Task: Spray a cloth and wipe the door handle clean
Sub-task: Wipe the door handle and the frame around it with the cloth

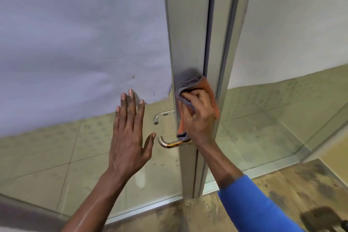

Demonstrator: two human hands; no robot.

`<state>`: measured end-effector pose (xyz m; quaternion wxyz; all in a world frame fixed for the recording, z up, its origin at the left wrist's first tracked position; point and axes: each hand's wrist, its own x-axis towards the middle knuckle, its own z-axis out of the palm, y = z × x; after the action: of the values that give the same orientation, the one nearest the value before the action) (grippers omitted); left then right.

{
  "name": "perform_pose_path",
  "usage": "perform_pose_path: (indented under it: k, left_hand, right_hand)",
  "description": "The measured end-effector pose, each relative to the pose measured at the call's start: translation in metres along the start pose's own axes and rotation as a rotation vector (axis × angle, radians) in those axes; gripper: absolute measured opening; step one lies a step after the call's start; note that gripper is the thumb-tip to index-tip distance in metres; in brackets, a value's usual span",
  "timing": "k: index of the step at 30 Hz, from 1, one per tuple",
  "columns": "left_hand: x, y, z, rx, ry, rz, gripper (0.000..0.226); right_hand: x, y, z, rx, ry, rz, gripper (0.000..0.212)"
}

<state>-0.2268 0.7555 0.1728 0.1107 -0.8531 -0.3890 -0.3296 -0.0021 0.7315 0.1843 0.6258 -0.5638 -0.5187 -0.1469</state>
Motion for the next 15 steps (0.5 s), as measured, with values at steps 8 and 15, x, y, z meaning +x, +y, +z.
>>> perform_pose_path:
  k: [8, 15]
  left_hand:
    - [-0.002, -0.036, 0.024, 0.157, -0.005, 0.045, 0.120]
    - [0.001, -0.042, 0.035, 0.191, -0.022, 0.066, 0.124]
  right_hand:
    - [-0.040, 0.031, 0.004, -0.194, -0.130, -0.103, 0.027]
    - [0.012, 0.004, 0.014, -0.079, 0.180, 0.030, 0.020]
